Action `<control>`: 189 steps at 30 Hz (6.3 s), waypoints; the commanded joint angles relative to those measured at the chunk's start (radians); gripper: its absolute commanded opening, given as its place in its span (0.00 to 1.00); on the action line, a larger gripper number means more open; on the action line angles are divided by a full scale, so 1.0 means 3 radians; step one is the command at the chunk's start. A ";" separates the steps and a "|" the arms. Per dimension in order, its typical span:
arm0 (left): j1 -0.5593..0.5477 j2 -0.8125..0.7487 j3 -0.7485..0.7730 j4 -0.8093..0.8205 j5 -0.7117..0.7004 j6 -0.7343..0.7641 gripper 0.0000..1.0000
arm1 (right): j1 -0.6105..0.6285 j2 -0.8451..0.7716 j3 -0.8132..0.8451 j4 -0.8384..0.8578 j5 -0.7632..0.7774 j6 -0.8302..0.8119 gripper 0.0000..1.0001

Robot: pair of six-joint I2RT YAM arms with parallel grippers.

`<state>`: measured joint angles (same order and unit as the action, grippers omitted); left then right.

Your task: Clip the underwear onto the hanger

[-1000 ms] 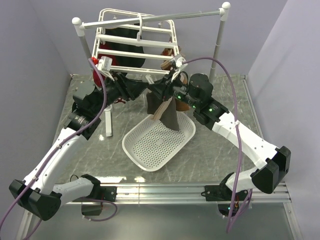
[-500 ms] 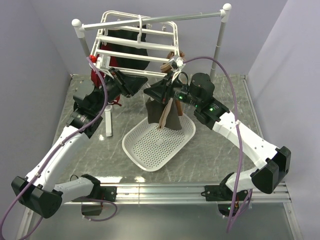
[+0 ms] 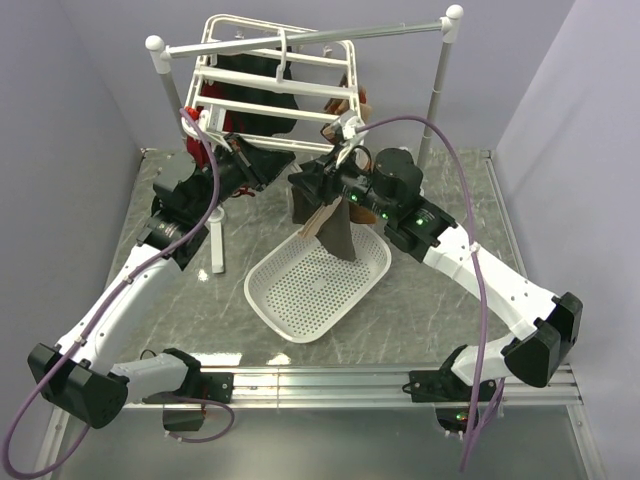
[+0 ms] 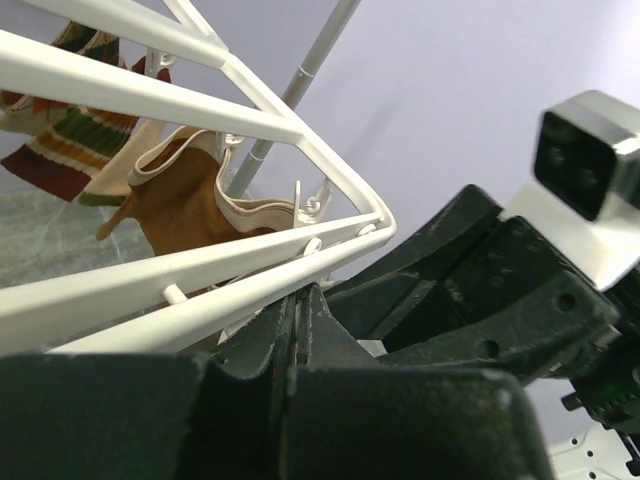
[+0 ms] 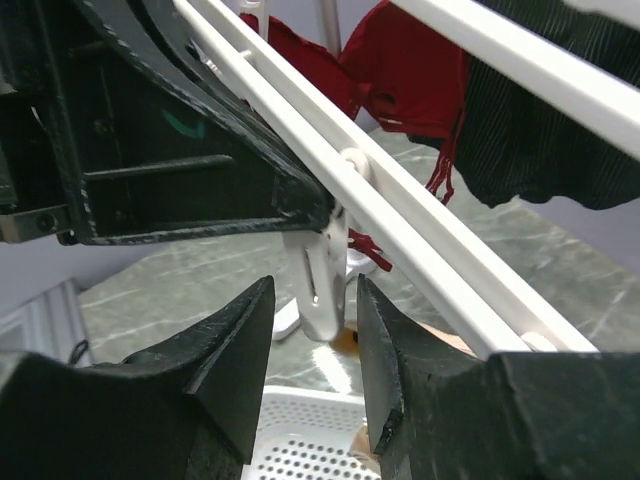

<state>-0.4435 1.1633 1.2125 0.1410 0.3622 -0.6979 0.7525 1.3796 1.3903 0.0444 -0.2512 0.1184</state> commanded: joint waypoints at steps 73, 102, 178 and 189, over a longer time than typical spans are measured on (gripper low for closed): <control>0.0011 -0.0043 -0.0012 -0.0071 -0.0067 -0.0333 0.03 | 0.0181 -0.0053 0.0131 -0.0056 0.0116 -0.0415 0.00; 0.0082 -0.0068 0.0034 0.0047 -0.0277 -0.0343 0.13 | 0.0186 -0.0068 0.0121 -0.0087 0.0035 -0.0426 0.13; 0.0093 -0.0114 -0.0115 -0.0117 -0.0052 -0.0256 0.00 | 0.0693 0.0846 0.1107 -0.3267 0.0913 -0.5084 0.82; 0.0093 -0.0104 -0.0125 -0.0112 -0.0042 -0.0251 0.00 | 0.0744 0.1036 0.1369 -0.3686 0.1170 -0.5166 0.54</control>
<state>-0.4198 1.1435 1.1820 0.1009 0.3355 -0.7723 0.9638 1.6913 1.7370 -1.0096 0.0673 -1.4189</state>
